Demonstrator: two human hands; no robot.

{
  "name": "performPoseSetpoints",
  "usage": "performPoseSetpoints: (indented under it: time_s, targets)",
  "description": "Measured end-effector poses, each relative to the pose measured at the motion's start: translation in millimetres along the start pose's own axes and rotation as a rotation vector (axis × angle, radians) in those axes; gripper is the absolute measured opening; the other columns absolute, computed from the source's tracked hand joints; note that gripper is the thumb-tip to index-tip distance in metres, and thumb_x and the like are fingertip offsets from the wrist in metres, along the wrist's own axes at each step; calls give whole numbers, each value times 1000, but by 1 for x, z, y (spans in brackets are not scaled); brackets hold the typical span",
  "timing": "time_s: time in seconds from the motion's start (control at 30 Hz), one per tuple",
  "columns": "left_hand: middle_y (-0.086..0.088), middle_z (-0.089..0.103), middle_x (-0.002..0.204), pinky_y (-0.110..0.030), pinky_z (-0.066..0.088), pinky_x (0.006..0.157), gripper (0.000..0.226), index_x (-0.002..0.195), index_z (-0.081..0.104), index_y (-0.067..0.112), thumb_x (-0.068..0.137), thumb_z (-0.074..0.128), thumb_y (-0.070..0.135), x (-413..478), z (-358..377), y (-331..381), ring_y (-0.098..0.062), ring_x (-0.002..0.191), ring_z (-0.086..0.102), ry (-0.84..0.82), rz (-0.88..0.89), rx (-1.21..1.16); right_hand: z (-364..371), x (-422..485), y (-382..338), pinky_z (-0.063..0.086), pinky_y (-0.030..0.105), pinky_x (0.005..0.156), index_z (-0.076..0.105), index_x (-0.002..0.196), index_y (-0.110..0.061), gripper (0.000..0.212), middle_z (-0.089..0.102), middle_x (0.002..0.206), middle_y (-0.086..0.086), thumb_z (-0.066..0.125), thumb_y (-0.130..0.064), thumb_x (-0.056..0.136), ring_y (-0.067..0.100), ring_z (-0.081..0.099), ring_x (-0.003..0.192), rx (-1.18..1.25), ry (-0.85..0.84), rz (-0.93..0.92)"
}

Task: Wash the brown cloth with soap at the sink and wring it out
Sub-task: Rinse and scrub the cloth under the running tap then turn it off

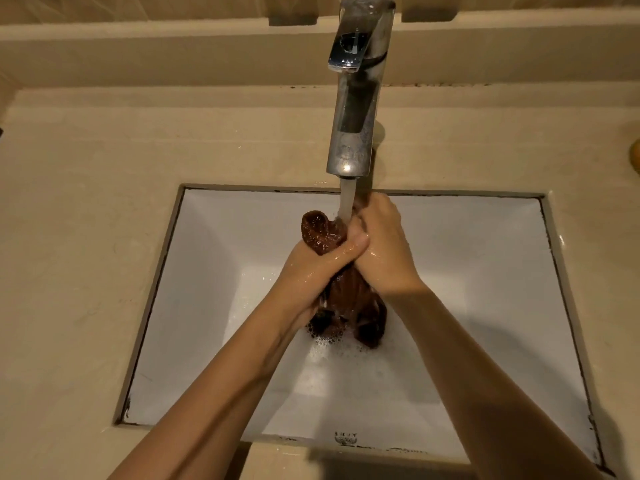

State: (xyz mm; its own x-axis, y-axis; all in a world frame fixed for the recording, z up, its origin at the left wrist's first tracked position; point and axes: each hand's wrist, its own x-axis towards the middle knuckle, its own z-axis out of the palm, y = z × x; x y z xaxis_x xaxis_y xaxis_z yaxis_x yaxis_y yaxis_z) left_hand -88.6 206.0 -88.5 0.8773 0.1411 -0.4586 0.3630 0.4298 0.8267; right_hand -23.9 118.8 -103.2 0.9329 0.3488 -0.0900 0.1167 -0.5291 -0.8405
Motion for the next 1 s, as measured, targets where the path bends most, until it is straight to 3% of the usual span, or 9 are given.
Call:
performPoseSetpoints:
  time_s: [0.1, 0.2, 0.27, 0.43, 0.5, 0.63, 0.7, 0.8, 1.0]
  targets:
    - [-5, 66, 63, -26, 55, 58, 21, 82, 69, 8, 68, 72, 23, 2, 3, 8, -14, 54, 63, -18, -54, -222, -14, -12, 7, 49, 12, 60, 59, 96, -22, 42, 63, 76, -10, 29, -50, 95, -6, 59, 63, 532, -257, 251]
    - [0, 56, 48, -23, 46, 53, 17, 62, 65, 12, 65, 73, 27, 11, 6, 18, -10, 42, 52, 53, -121, -470, -2, -30, 23, 40, 30, 106, 59, 122, -31, 92, 63, 124, -7, 24, -91, 61, 9, 55, 119, 490, -498, 422]
    - [1, 50, 46, -22, 42, 52, 31, 55, 57, 14, 60, 74, 39, 19, 3, 23, -10, 46, 45, 92, -173, -547, -4, -38, 23, 33, 40, 112, 51, 132, -24, 111, 57, 133, 3, 27, -92, 47, 21, 49, 127, 469, -578, 456]
    - [2, 49, 51, -22, 41, 53, 38, 60, 54, 15, 74, 72, 46, 35, -20, 29, -9, 46, 42, 269, -83, -641, -21, -31, 12, 53, 18, 76, 53, 119, -20, 51, 63, 96, -1, 40, -56, 85, 13, 63, 89, 408, -644, 261]
    - [2, 53, 55, -24, 47, 54, 38, 57, 60, 15, 80, 70, 44, 37, -28, 28, -9, 47, 49, 334, -46, -723, -27, -29, 11, 52, 10, 71, 47, 115, -28, 27, 59, 97, -8, 54, -35, 90, 8, 62, 85, 333, -565, 156]
    - [-4, 64, 83, -35, 55, 84, 23, 88, 64, 9, 90, 60, 31, 29, -32, 14, -16, 83, 62, 246, 33, -563, -29, -26, -6, 52, 15, 56, 45, 114, -40, 33, 59, 95, -13, 62, -27, 88, 5, 60, 66, 421, -368, 88]
    - [-9, 68, 91, -38, 53, 90, 16, 95, 66, 7, 90, 59, 21, 21, -23, 9, -21, 92, 65, 252, 31, -462, -25, -26, -15, 51, 16, 64, 50, 108, -42, 30, 61, 95, -15, 64, -27, 86, 2, 61, 73, 424, -285, 33]
    - [-6, 71, 77, -32, 55, 76, 13, 84, 67, 12, 89, 59, 20, 14, -9, 6, -17, 76, 69, 285, -13, -383, -18, -25, -25, 51, 21, 81, 56, 108, -36, 26, 64, 99, -12, 65, -36, 83, 5, 61, 94, 218, -147, -43]
    - [-4, 64, 67, -33, 49, 64, 11, 75, 64, 15, 85, 65, 20, 19, 7, 0, -18, 66, 62, 479, 31, -259, 1, -12, -24, 52, 40, 82, 62, 99, -19, 40, 70, 91, 5, 46, -54, 88, 23, 64, 86, -19, 57, 46]
